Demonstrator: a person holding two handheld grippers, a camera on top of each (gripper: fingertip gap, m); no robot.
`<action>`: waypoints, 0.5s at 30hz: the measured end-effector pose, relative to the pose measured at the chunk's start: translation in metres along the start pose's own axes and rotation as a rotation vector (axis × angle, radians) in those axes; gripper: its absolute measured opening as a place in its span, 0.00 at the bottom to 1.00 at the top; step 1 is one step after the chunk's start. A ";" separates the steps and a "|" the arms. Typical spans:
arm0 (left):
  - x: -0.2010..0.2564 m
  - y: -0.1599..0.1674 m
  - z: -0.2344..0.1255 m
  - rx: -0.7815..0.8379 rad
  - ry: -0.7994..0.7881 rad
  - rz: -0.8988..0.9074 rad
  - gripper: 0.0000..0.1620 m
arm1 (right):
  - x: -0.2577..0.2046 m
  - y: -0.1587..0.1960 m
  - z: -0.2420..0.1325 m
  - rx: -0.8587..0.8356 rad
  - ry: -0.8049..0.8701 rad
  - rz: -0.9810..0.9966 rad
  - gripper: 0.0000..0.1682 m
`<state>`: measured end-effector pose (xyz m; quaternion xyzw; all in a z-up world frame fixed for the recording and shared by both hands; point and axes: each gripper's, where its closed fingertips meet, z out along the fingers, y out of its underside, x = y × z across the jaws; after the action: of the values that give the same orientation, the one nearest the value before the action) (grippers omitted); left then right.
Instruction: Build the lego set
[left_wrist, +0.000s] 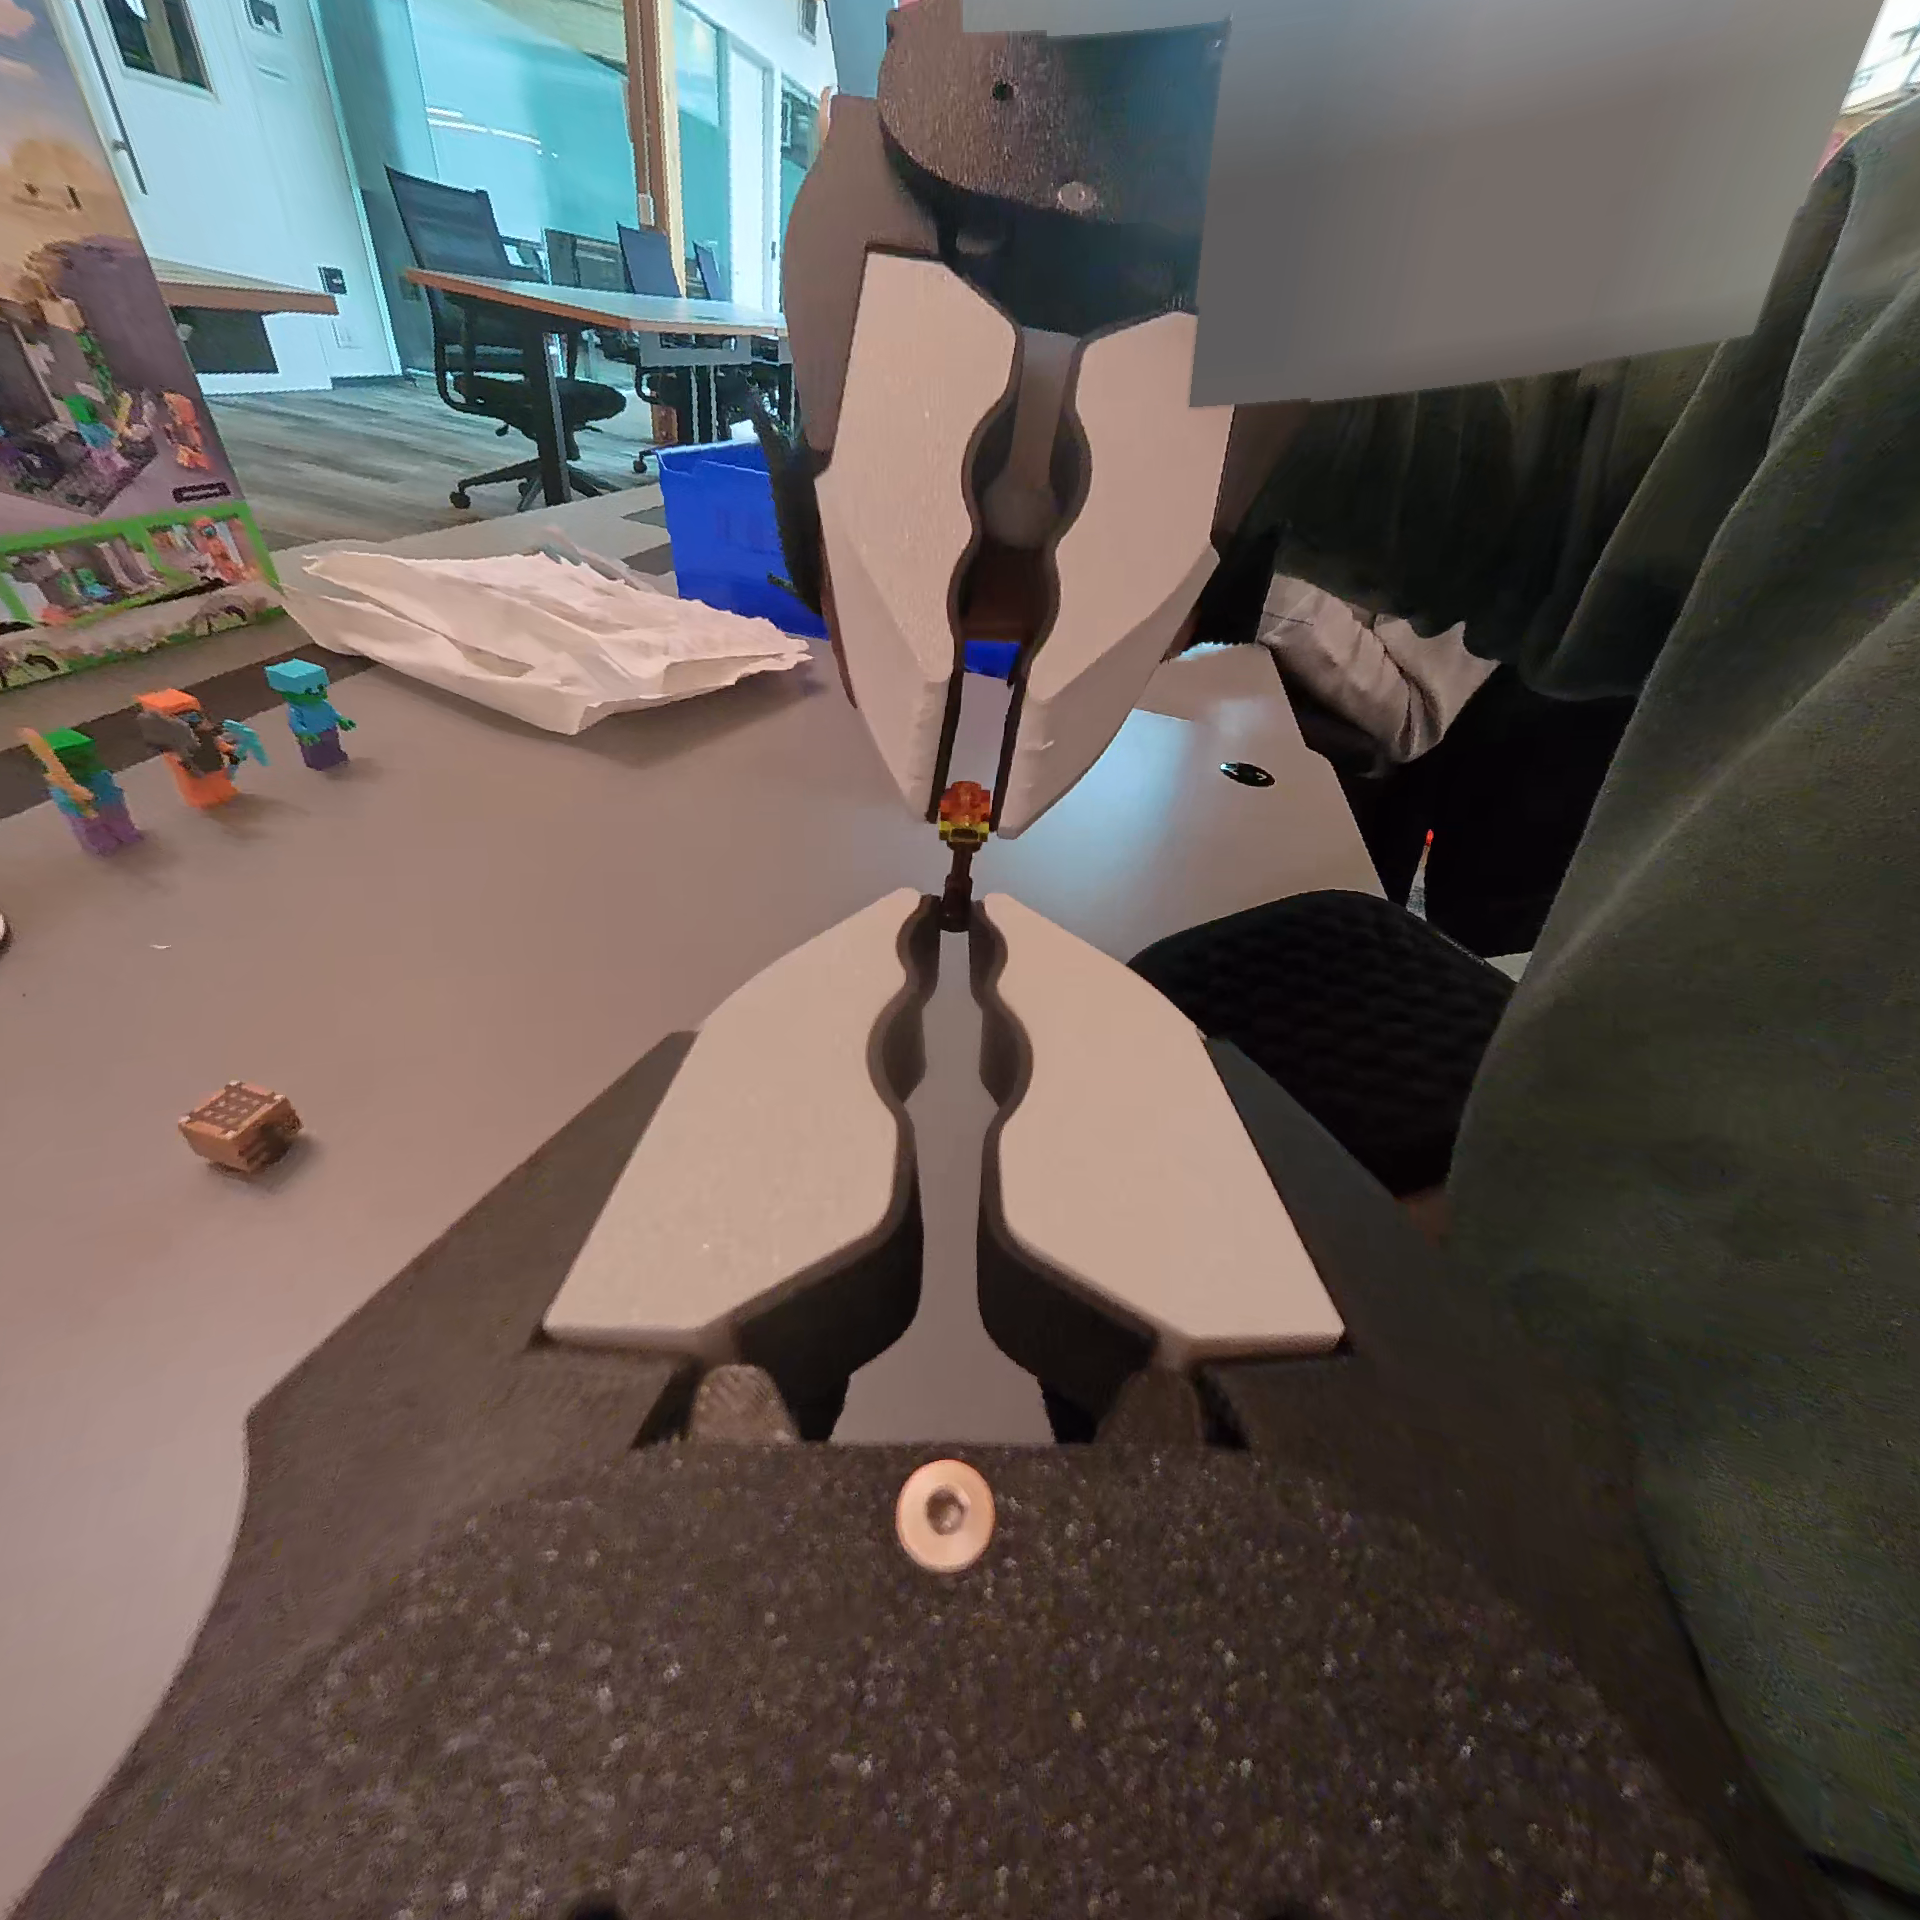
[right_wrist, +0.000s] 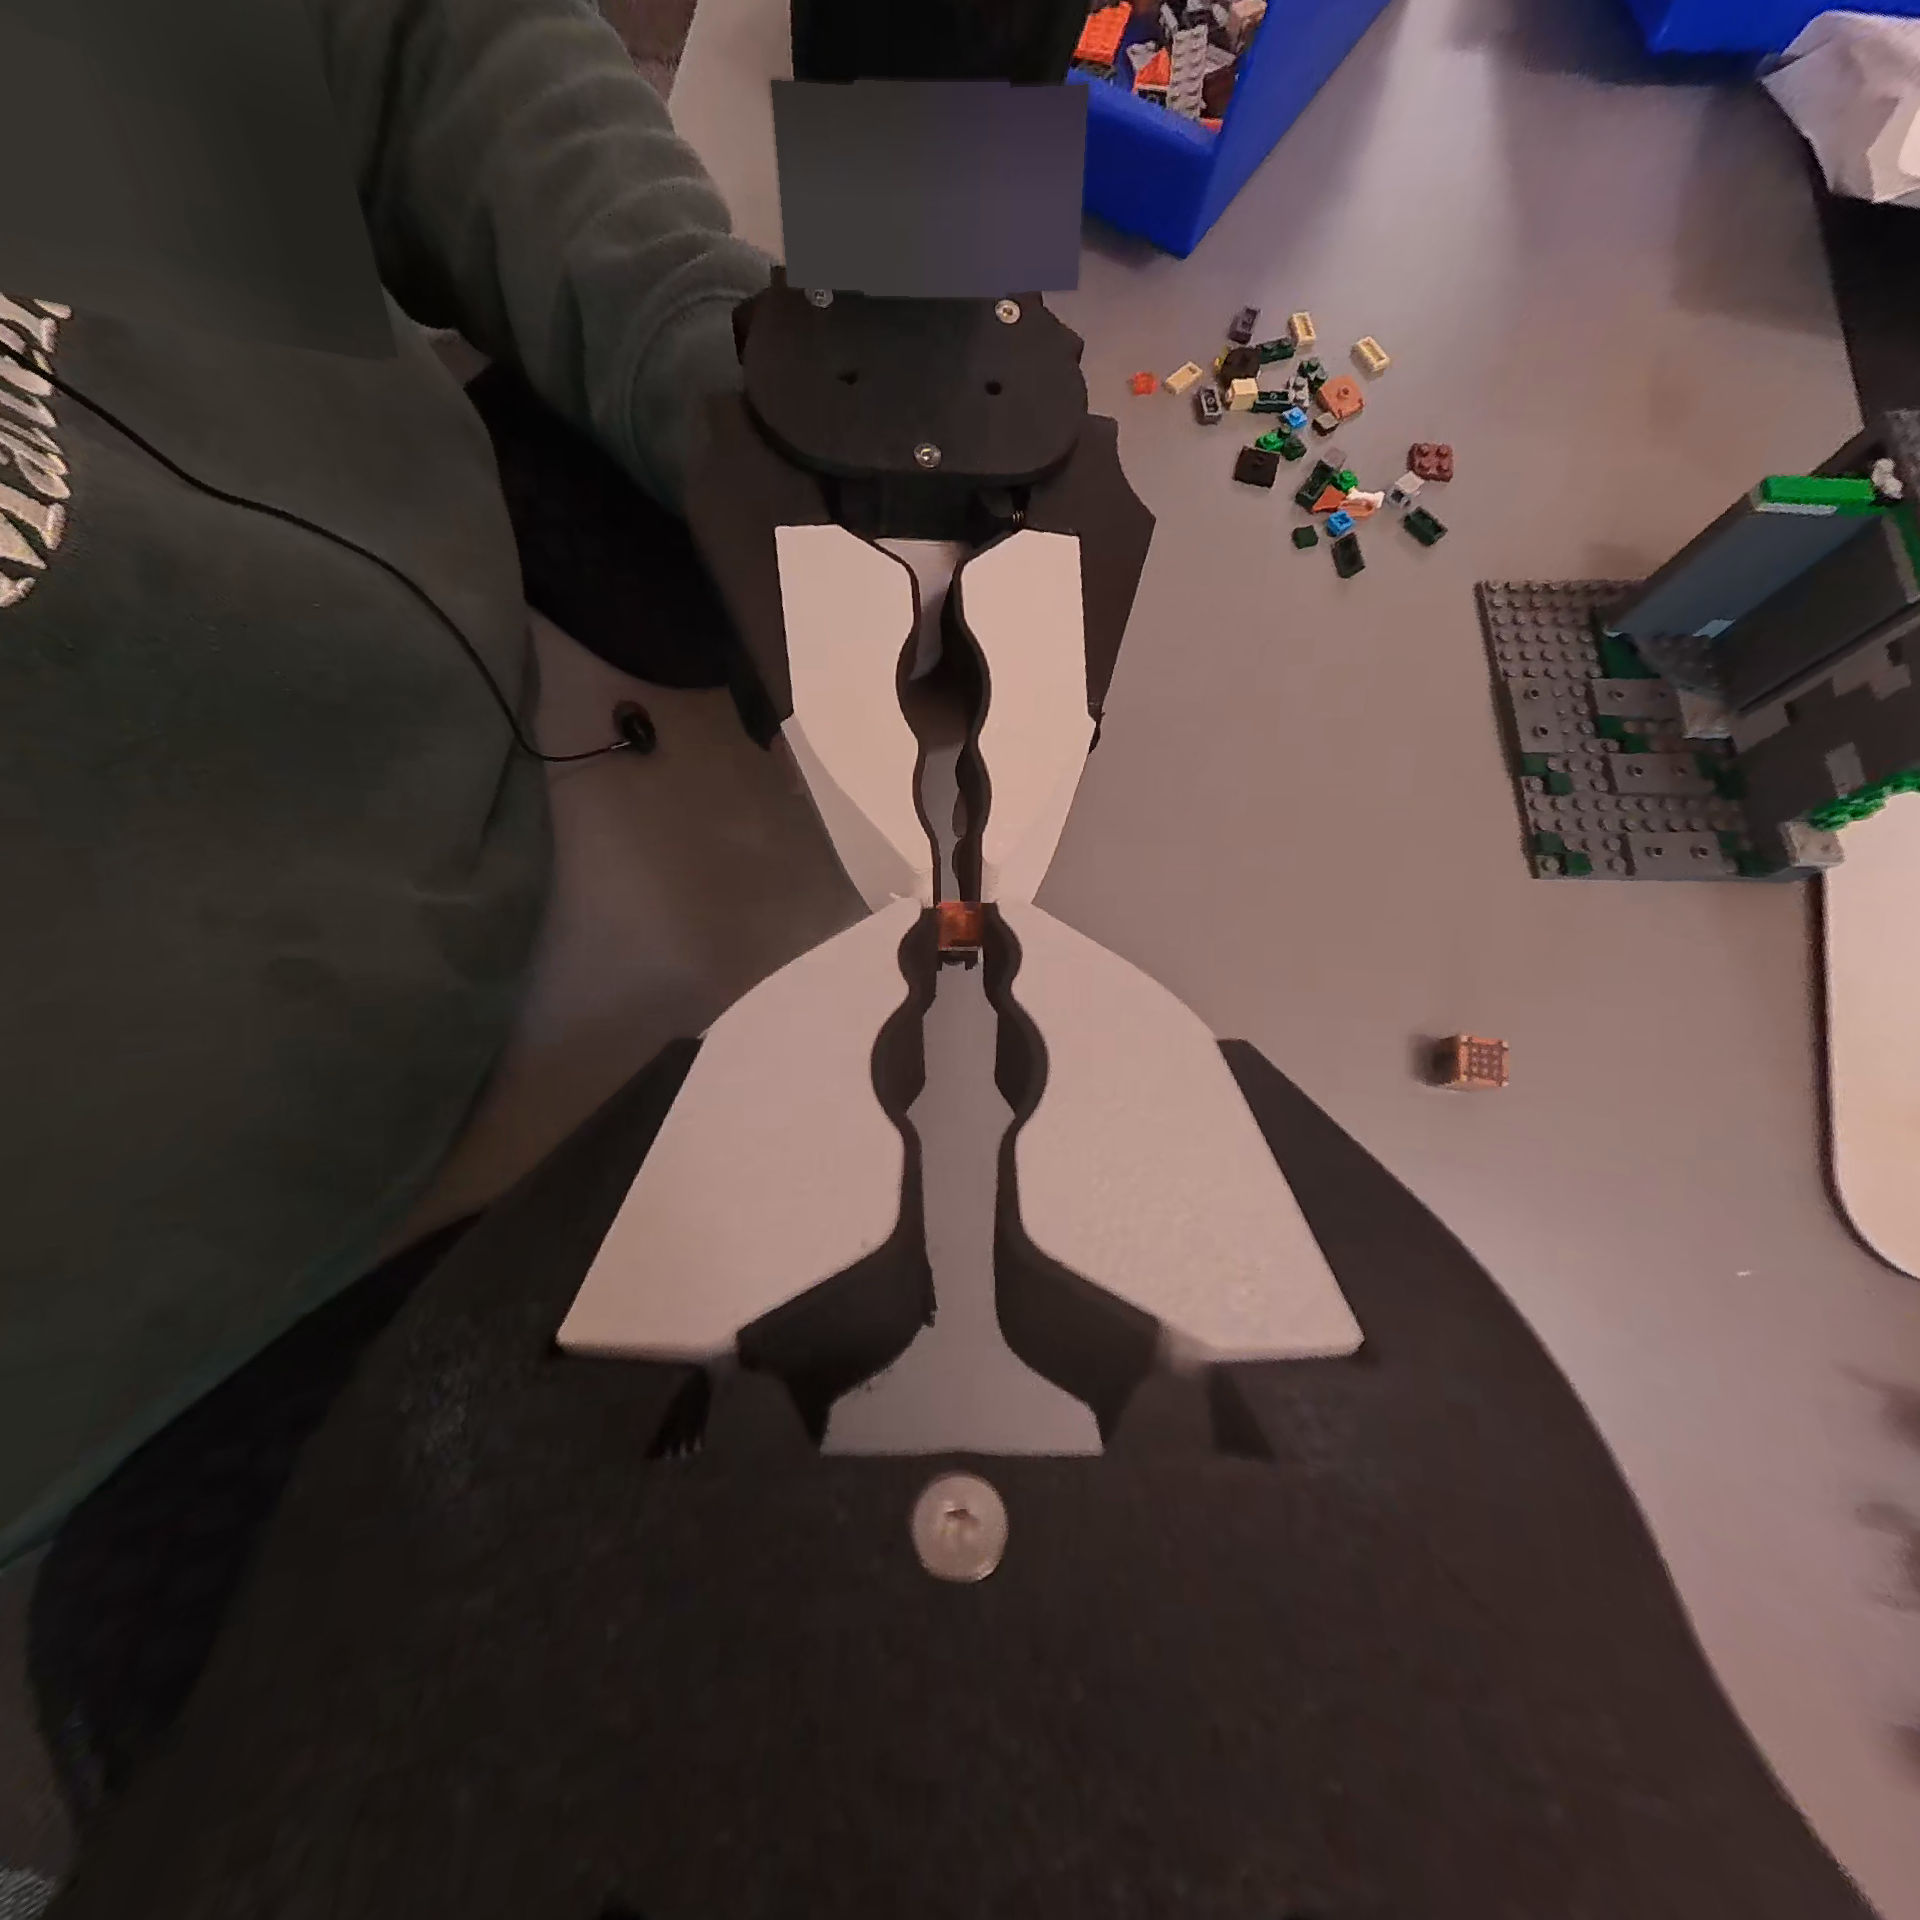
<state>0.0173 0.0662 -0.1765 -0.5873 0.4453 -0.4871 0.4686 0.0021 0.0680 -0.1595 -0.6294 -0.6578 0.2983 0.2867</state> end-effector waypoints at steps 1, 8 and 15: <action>0.000 -0.001 -0.001 0.001 0.000 -0.002 0.03 | 0.000 -0.001 0.000 -0.008 0.000 -0.006 0.05; 0.000 -0.003 -0.004 0.003 -0.001 0.004 0.03 | 0.000 -0.006 0.001 -0.030 0.001 -0.021 0.05; -0.002 -0.006 -0.006 0.017 -0.005 0.002 0.03 | 0.001 -0.009 -0.001 0.002 0.008 -0.021 0.05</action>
<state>0.0112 0.0683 -0.1701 -0.5840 0.4406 -0.4889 0.4752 -0.0033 0.0691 -0.1518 -0.6233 -0.6630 0.2933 0.2931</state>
